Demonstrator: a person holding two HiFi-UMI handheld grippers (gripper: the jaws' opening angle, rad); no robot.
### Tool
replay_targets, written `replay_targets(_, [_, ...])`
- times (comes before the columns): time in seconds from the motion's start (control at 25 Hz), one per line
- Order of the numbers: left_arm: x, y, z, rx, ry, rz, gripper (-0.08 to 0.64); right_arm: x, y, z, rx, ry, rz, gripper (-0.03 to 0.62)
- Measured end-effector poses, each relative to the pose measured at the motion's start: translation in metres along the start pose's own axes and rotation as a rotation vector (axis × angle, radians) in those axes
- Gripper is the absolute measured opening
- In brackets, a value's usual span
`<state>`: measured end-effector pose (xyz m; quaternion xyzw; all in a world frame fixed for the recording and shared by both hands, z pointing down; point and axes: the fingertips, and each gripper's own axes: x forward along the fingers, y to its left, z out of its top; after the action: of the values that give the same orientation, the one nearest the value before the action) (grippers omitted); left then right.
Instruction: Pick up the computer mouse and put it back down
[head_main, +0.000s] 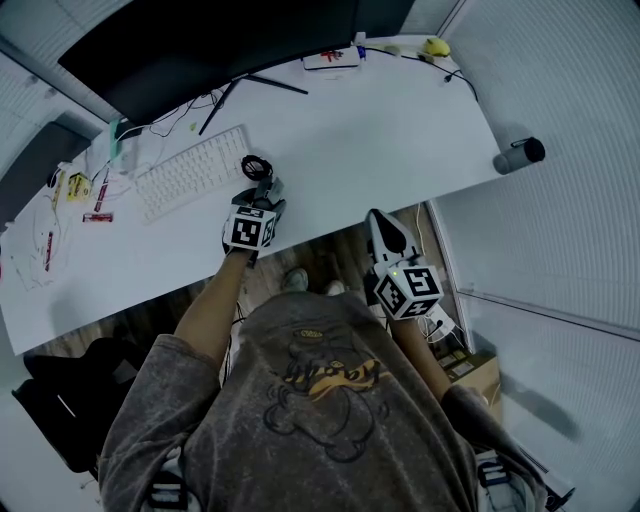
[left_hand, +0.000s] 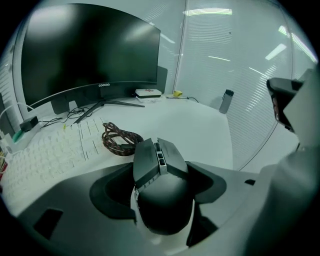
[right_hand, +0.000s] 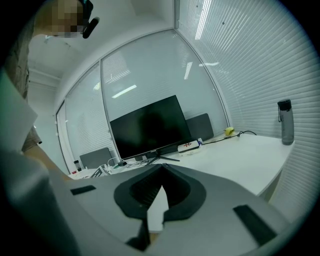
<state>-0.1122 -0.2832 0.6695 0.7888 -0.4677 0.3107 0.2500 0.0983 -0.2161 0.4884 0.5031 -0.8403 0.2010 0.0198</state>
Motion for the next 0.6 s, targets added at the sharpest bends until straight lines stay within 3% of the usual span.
replay_targets(0.6, [0.018, -0.002, -0.009, 0.020, 0.059, 0.042, 0.319, 0.008, -0.029, 0.009, 0.021, 0.003, -0.024, 0.008])
